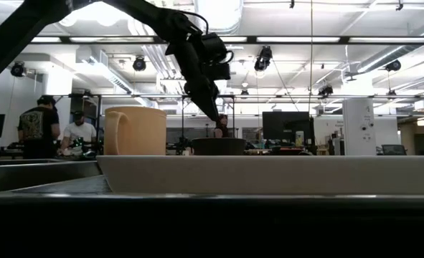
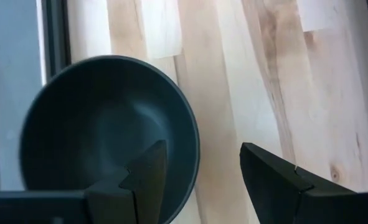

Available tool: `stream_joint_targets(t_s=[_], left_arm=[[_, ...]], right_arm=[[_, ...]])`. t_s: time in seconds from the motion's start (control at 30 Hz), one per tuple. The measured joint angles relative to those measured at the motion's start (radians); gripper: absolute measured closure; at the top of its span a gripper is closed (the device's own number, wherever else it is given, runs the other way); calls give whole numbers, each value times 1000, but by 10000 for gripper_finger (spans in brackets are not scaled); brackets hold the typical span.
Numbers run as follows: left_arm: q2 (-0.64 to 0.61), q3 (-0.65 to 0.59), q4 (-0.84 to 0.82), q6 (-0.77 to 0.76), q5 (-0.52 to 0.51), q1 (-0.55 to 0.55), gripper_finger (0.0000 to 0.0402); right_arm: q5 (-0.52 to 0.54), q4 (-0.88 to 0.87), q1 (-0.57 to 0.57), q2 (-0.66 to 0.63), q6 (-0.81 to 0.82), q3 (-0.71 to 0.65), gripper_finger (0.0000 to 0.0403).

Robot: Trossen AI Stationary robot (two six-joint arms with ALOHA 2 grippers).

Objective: Set up tray
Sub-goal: Put the black bowl on top of the white plate

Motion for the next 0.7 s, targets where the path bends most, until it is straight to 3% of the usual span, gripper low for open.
stream_joint_targets(t_s=[0.7], left_arm=[[0, -201, 191, -31, -10, 1, 218]], right_arm=[[-28, 50, 0, 0, 5, 0, 335]])
